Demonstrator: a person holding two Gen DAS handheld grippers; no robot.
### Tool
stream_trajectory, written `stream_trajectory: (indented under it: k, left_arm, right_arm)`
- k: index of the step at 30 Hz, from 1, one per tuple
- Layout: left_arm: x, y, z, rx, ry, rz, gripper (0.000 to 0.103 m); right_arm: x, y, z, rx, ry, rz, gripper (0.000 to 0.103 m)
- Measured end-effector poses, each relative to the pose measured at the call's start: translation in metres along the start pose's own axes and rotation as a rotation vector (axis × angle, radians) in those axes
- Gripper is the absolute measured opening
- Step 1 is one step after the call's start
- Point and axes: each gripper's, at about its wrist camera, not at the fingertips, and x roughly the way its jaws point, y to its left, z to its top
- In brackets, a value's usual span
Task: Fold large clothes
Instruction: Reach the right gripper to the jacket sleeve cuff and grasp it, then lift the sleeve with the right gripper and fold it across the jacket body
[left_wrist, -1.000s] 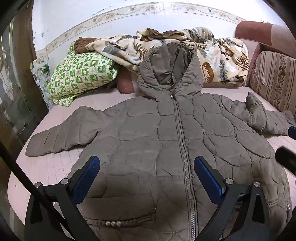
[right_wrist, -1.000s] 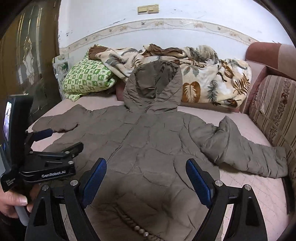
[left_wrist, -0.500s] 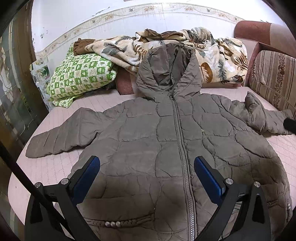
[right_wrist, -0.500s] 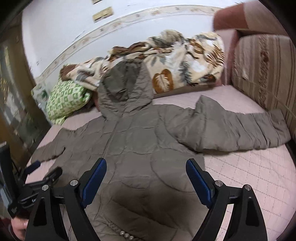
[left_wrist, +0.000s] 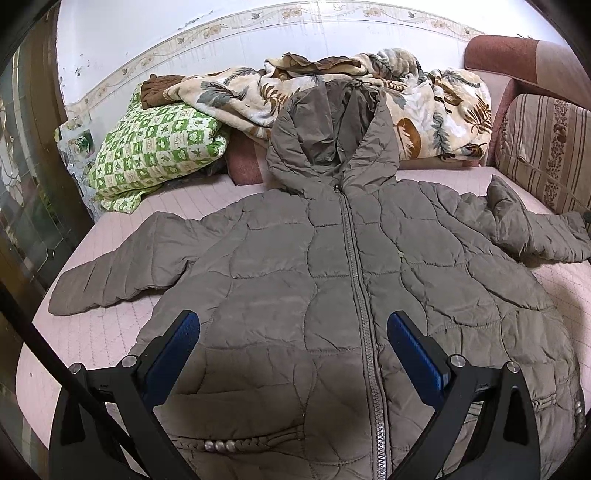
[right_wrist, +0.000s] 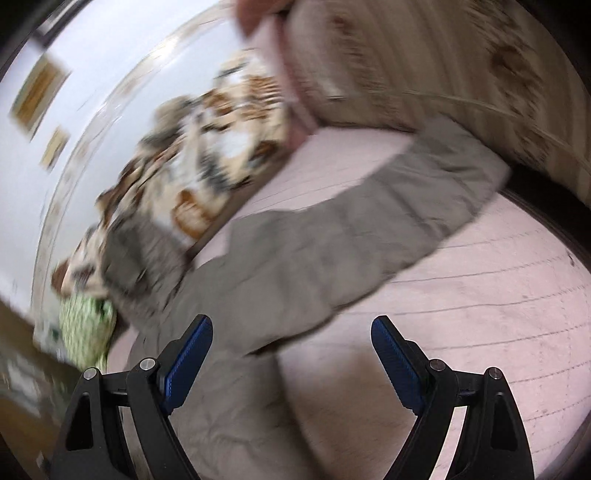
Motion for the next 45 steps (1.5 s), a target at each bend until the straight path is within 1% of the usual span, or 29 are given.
stream_trajectory:
  k: [2, 4, 10, 17, 20, 23, 27, 28, 30, 31, 32, 33, 34, 36, 37, 38, 39, 40, 41, 45]
  left_arm:
    - [0.001, 0.0, 0.0, -0.002, 0.002, -0.002, 0.101]
    - [0.0, -0.001, 0.0, -0.002, 0.002, 0.001, 0.101]
    - [0.005, -0.004, -0.003, -0.001, 0.018, -0.002, 0.101]
    - [0.01, -0.001, -0.005, -0.001, 0.037, -0.006, 0.101]
    - [0.016, 0.004, 0.0, -0.006, 0.047, -0.002, 0.101]
    - [0.023, 0.016, 0.004, -0.043, 0.059, 0.01, 0.101]
    - [0.038, 0.026, 0.002, -0.09, 0.123, -0.01, 0.101]
    - [0.04, 0.026, 0.001, -0.087, 0.132, -0.01, 0.101]
    - [0.043, 0.022, -0.001, -0.071, 0.142, -0.009, 0.101]
    - [0.043, 0.02, -0.002, -0.062, 0.142, -0.011, 0.101]
    - [0.043, 0.018, -0.002, -0.054, 0.141, -0.013, 0.101]
    - [0.043, 0.016, -0.002, -0.046, 0.139, -0.016, 0.101]
    - [0.043, 0.014, -0.002, -0.039, 0.137, -0.017, 0.101]
    - [0.043, 0.012, -0.002, -0.027, 0.137, -0.018, 0.101]
    - [0.043, 0.011, -0.002, -0.023, 0.137, -0.017, 0.101]
    - [0.044, 0.012, -0.002, -0.022, 0.138, -0.018, 0.101]
    - [0.044, 0.012, -0.001, -0.023, 0.139, -0.019, 0.101]
    - [0.044, 0.013, -0.001, -0.027, 0.14, -0.021, 0.101]
    - [0.044, 0.014, 0.0, -0.03, 0.139, -0.022, 0.101]
    - [0.039, 0.017, 0.0, -0.036, 0.128, -0.024, 0.101]
  right_arm:
    - [0.0, -0.018, 0.008, 0.053, -0.014, -0.029, 0.091]
    - [0.0, -0.028, 0.017, 0.08, -0.032, -0.061, 0.091]
    - [0.001, -0.045, 0.042, 0.074, -0.097, -0.147, 0.091]
    - [0.017, -0.086, 0.071, 0.156, -0.129, -0.197, 0.09]
    - [0.019, -0.101, 0.082, 0.186, -0.148, -0.219, 0.085]
    - [0.021, -0.116, 0.092, 0.226, -0.165, -0.239, 0.083]
    - [0.029, -0.13, 0.102, 0.257, -0.156, -0.286, 0.072]
    - [0.032, -0.136, 0.103, 0.269, -0.156, -0.298, 0.07]
    - [0.037, -0.143, 0.105, 0.287, -0.151, -0.308, 0.07]
    - [0.04, -0.146, 0.106, 0.292, -0.153, -0.302, 0.067]
    - [0.042, -0.147, 0.108, 0.288, -0.157, -0.287, 0.066]
    - [0.046, -0.145, 0.11, 0.273, -0.153, -0.292, 0.066]
    - [0.051, -0.142, 0.111, 0.248, -0.147, -0.316, 0.065]
    - [0.057, -0.142, 0.112, 0.233, -0.138, -0.328, 0.048]
    - [0.06, -0.146, 0.111, 0.238, -0.133, -0.344, 0.03]
    - [0.056, -0.149, 0.109, 0.257, -0.15, -0.334, 0.025]
    - [0.054, -0.152, 0.109, 0.276, -0.159, -0.314, 0.022]
    - [0.05, -0.153, 0.11, 0.282, -0.165, -0.307, 0.019]
    - [0.043, -0.151, 0.11, 0.274, -0.184, -0.305, 0.017]
    - [0.02, -0.122, 0.114, 0.2, -0.249, -0.303, 0.015]
